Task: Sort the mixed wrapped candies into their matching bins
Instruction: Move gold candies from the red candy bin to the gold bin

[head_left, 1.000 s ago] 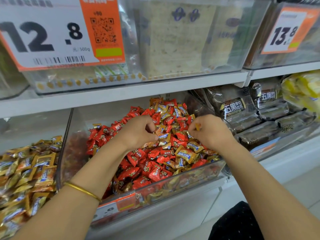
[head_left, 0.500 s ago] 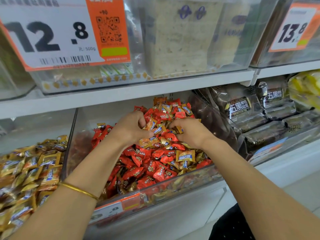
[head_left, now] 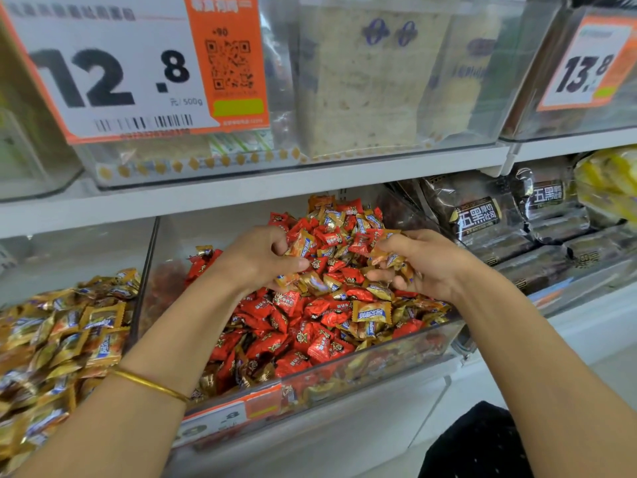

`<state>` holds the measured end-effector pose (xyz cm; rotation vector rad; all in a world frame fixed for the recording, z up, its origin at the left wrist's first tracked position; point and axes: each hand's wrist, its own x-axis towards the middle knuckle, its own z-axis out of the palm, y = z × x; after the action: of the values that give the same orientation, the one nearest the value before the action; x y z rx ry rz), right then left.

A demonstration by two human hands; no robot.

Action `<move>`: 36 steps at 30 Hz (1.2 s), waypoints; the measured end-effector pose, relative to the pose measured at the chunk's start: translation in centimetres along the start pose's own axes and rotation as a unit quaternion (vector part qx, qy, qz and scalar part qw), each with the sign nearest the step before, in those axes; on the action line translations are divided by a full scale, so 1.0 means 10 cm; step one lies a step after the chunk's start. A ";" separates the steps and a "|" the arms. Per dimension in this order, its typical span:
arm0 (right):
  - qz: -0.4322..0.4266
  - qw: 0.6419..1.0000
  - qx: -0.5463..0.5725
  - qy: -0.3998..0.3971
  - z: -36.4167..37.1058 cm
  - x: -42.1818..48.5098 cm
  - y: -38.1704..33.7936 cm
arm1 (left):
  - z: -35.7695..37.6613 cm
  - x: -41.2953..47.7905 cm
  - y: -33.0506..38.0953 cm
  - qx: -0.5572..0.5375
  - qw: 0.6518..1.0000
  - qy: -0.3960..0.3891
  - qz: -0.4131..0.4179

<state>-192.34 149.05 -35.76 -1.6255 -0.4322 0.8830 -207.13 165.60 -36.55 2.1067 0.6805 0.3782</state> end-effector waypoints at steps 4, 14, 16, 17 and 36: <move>-0.050 0.988 -0.146 0.003 -0.07 -0.05 0.03 | 0.03 0.00 0.03 -0.036 0.999 -0.010 -0.006; -0.082 0.906 -0.410 -0.070 -0.04 -0.02 0.14 | 0.21 -0.02 0.03 0.154 0.983 -0.100 0.012; -0.096 0.876 -0.466 -0.077 0.00 0.00 0.16 | 0.27 -0.03 0.03 0.202 0.974 -0.089 0.042; -0.111 0.852 -0.506 -0.076 0.02 0.02 0.18 | 0.30 -0.04 0.03 0.231 0.967 -0.082 0.063; -0.079 0.876 -0.444 -0.170 0.01 -0.24 0.06 | 0.23 -0.08 0.11 0.142 0.984 0.034 0.104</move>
<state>-194.09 147.28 -35.57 -2.2070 -1.3528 0.8982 -206.27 163.10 -36.97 2.4564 0.5823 0.4929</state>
